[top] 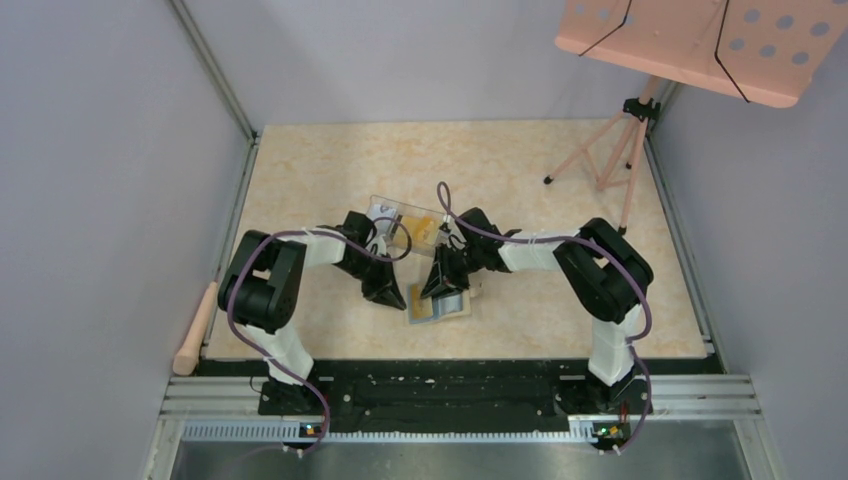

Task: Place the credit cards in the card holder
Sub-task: Insert the credit card into the card holder.

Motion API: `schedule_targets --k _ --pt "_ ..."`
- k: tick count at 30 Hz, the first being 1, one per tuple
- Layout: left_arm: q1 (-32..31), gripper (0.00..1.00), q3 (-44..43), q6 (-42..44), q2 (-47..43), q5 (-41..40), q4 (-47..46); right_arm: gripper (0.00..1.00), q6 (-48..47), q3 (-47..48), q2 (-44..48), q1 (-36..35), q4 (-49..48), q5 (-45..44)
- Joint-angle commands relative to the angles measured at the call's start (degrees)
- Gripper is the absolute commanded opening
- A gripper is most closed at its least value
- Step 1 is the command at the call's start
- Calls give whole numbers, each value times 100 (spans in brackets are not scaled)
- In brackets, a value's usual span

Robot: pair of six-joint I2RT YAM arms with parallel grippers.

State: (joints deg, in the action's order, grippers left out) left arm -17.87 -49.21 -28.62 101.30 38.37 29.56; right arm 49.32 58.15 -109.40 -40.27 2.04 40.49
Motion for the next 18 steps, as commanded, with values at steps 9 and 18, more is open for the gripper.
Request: schedule_targets --k 9,18 --pt "-158 42 233 -5 -984 -1728 -177 57 -560 325 451 -122 988 -811" --pt "-163 38 239 -286 -906 -473 -799 43 -943 379 680 -121 1423 -1045"
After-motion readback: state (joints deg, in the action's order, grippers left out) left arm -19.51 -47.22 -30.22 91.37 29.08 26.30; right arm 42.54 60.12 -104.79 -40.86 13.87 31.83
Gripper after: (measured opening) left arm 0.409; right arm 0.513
